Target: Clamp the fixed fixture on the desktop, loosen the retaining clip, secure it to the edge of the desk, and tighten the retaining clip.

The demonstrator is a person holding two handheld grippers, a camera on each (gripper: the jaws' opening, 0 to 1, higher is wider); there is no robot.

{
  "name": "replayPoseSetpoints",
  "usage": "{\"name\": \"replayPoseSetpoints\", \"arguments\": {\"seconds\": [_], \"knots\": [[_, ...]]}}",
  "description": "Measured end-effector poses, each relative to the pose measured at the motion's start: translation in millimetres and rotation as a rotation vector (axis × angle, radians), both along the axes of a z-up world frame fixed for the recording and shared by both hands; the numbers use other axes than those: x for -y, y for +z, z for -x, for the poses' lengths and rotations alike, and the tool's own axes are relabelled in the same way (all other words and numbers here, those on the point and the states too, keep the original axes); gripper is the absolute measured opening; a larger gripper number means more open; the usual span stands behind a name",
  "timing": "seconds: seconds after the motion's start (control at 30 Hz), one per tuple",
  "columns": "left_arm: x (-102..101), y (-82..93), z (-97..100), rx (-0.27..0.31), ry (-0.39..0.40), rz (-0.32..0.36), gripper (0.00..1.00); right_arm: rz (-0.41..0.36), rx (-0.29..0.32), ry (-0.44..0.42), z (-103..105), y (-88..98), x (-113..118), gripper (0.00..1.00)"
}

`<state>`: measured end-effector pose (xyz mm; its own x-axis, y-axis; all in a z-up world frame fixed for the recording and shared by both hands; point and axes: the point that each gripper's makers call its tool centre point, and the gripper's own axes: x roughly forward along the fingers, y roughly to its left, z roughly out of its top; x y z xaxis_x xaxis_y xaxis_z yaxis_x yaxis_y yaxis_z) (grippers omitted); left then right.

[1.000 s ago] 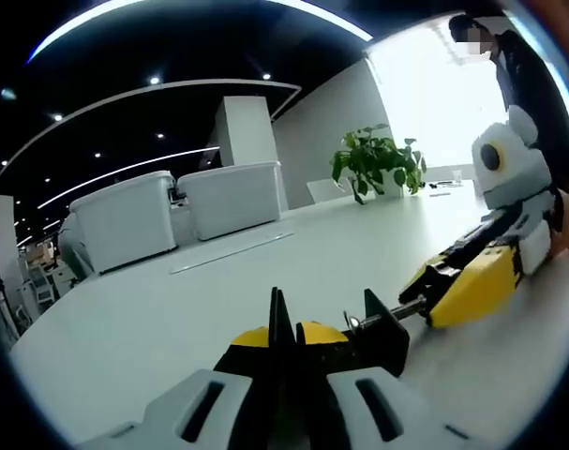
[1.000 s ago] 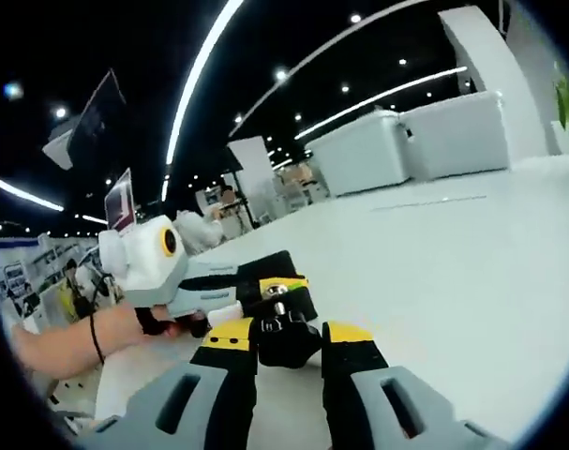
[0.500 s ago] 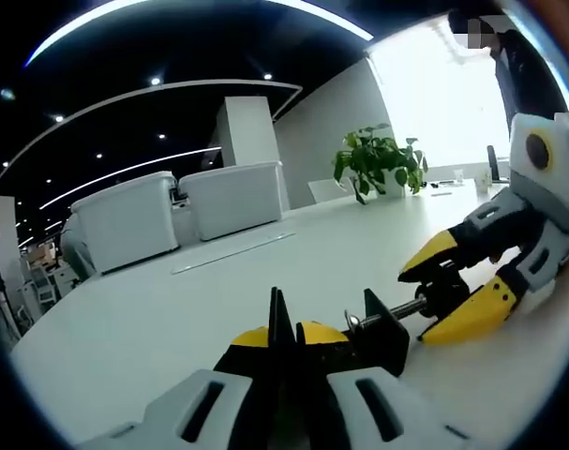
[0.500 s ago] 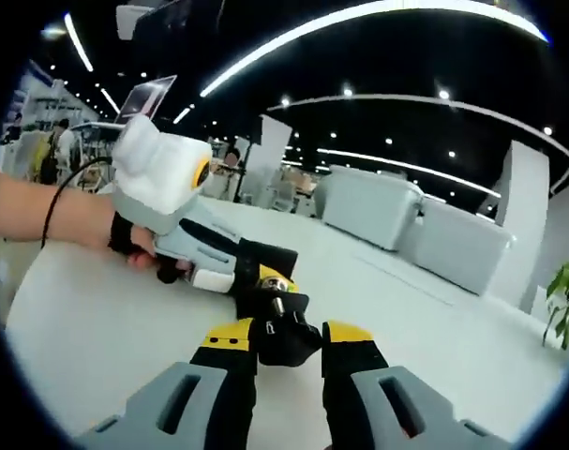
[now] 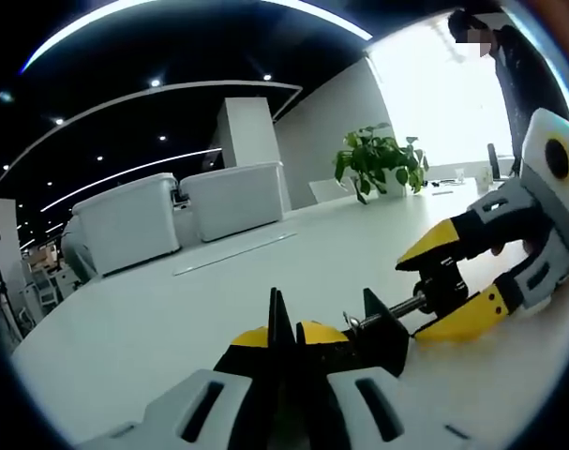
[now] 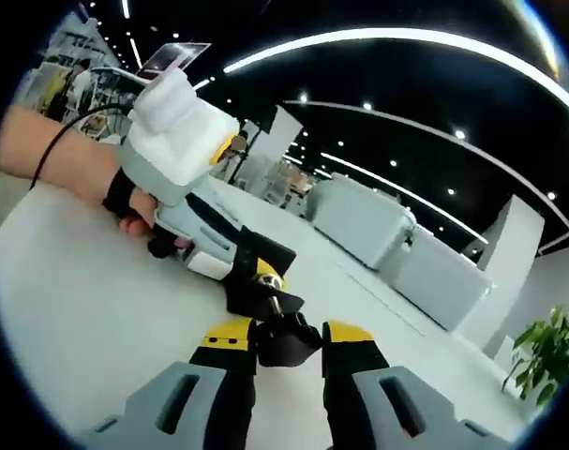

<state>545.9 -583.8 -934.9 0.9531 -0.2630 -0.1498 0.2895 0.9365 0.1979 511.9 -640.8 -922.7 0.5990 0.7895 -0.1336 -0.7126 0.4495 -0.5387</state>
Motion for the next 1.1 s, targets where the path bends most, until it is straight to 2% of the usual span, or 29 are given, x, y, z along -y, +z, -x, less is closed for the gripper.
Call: {"name": "replayPoseSetpoints", "arguments": {"seconds": [0.07, 0.2, 0.23, 0.37, 0.5, 0.6, 0.7, 0.77, 0.87, 0.93, 1.1], "knots": [[0, 0.0, 0.1, 0.0, 0.0, -0.001, 0.07, -0.059, -0.121, 0.001, 1, -4.3, 2, 0.27], [1, -0.2, 0.3, 0.001, -0.001, -0.001, 0.07, -0.246, -0.382, 0.044, 1, 0.3, 5, 0.29], [1, -0.2, 0.2, 0.001, -0.001, 0.0, 0.07, -0.341, -0.499, 0.052, -1, 4.1, 8, 0.32], [1, -0.3, 0.4, 0.001, -0.001, 0.0, 0.07, -0.534, -0.734, 0.034, -15, 8.8, 19, 0.29], [1, -0.4, 0.5, 0.0, -0.001, 0.0, 0.07, -0.591, -0.899, 0.042, -18, 2.7, 20, 0.26], [1, -0.4, 0.5, 0.0, -0.001, 0.001, 0.07, -0.576, -0.89, 0.053, -17, 2.9, 15, 0.25], [1, -0.3, 0.1, 0.0, -0.002, 0.001, 0.07, -0.529, -0.879, 0.067, -11, -1.7, 10, 0.23], [0, -0.3, -0.1, 0.0, -0.001, 0.001, 0.07, -0.524, -0.852, 0.072, -11, 0.7, 9, 0.21], [0, -0.2, -0.2, 0.0, 0.0, 0.0, 0.07, -0.527, -0.843, 0.077, -8, 1.3, 9, 0.2], [0, -0.2, -0.1, 0.0, -0.001, 0.001, 0.07, -0.511, -0.806, 0.08, -5, 2.3, 9, 0.2], [0, -0.2, -0.2, 0.001, 0.001, 0.0, 0.07, -0.427, -0.628, 0.078, -2, 6.2, 8, 0.2]]}}
